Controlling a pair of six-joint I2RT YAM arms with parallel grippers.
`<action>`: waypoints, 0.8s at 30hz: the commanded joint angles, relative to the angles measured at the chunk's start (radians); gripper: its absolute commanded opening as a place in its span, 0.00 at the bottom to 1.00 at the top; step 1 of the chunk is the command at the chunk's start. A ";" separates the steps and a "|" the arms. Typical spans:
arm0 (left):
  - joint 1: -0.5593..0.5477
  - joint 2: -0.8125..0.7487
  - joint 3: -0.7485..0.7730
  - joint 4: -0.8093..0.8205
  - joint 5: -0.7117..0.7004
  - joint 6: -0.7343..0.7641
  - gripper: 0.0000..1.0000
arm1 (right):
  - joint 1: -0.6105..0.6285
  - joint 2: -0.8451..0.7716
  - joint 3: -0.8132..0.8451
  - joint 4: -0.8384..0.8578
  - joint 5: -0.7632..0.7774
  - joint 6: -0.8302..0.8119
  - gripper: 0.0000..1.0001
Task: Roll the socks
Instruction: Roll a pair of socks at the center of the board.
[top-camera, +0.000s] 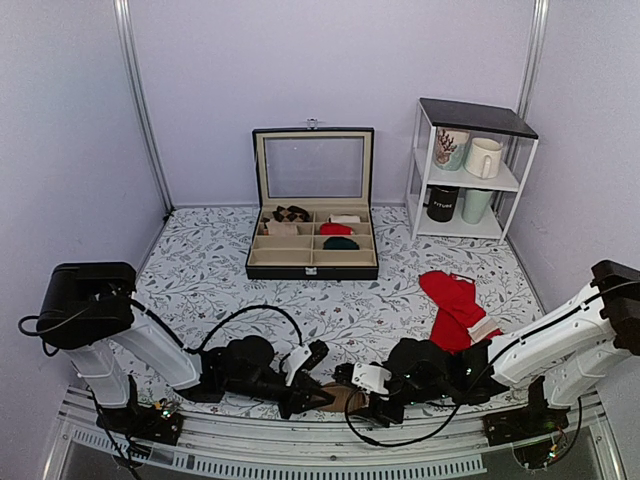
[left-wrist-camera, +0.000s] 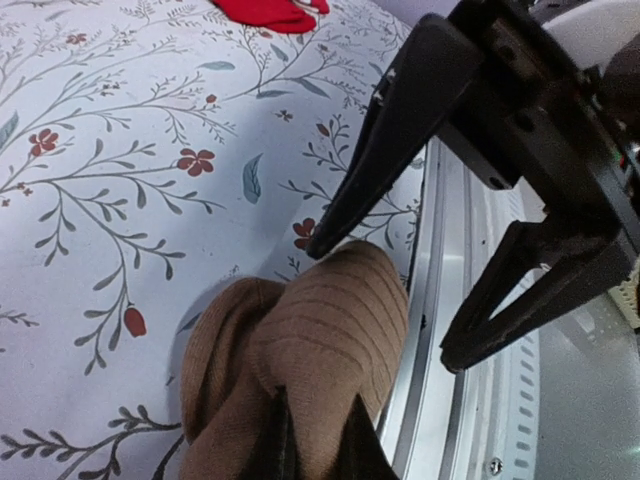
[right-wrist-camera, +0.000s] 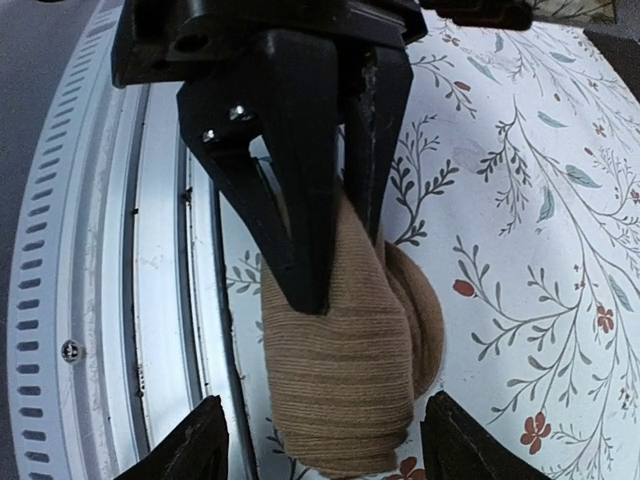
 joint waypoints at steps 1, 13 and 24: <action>0.007 0.087 -0.060 -0.342 0.009 -0.011 0.00 | 0.006 0.029 0.016 0.077 0.068 -0.054 0.67; 0.010 0.099 -0.054 -0.340 0.016 -0.003 0.00 | 0.036 0.105 0.032 0.106 0.021 0.012 0.61; 0.011 0.109 -0.046 -0.332 0.015 -0.001 0.00 | 0.046 0.179 0.056 0.098 -0.002 0.107 0.34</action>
